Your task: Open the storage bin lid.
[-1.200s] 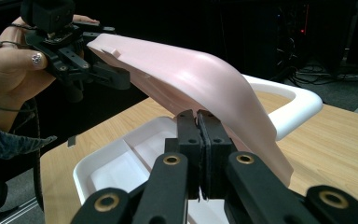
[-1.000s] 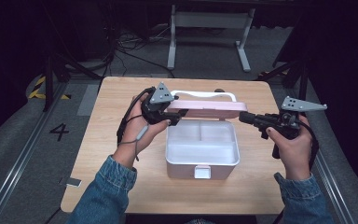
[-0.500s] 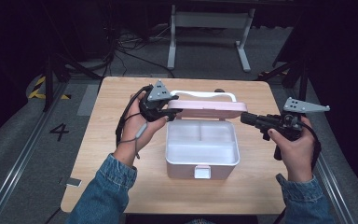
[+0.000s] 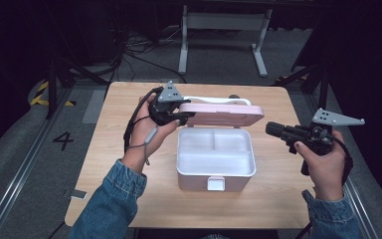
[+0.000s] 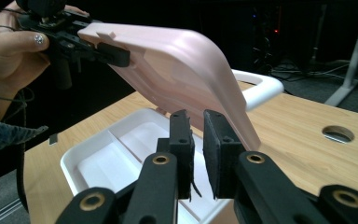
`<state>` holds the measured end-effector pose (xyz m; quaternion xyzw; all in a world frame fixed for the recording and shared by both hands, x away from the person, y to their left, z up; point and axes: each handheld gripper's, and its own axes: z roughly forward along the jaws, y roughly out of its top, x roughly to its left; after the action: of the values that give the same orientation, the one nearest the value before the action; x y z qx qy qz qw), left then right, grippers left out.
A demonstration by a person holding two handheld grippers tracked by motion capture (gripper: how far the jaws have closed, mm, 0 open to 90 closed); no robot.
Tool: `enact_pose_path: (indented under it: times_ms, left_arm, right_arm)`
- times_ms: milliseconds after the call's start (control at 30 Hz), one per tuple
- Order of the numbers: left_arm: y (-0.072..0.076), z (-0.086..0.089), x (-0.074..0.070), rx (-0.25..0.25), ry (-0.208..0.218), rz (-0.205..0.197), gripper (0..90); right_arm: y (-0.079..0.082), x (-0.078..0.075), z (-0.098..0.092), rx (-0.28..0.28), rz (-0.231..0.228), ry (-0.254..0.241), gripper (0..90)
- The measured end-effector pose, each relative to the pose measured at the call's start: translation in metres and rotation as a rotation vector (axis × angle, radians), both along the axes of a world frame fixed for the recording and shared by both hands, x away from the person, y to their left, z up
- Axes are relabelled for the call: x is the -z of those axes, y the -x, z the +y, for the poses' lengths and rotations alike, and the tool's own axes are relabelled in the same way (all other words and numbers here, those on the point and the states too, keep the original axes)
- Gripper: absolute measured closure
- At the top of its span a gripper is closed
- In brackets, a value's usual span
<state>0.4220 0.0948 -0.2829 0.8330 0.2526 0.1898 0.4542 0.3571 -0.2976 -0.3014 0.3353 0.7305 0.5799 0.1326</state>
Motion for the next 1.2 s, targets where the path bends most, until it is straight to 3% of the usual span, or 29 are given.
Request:
enact_pose_path:
  times_ms: [367,633,767,1200]
  left_arm:
    - [-0.019,-0.002,-0.003,-0.021,0.007,0.008,63.0]
    - [-0.038,-0.003,-0.003,-0.042,0.016,0.038,62.8]
    - [-0.047,-0.004,-0.002,-0.050,0.015,0.046,62.1]
    - [-0.069,-0.004,0.006,-0.078,0.065,0.081,59.3]
  right_arm:
    - [0.011,0.003,-0.027,0.077,0.004,0.001,82.5]
    - [0.014,0.007,-0.041,0.117,0.020,0.004,82.0]
    - [0.014,0.009,-0.044,0.129,0.032,0.004,81.6]
    - [0.013,0.013,-0.044,0.133,0.045,0.003,80.4]
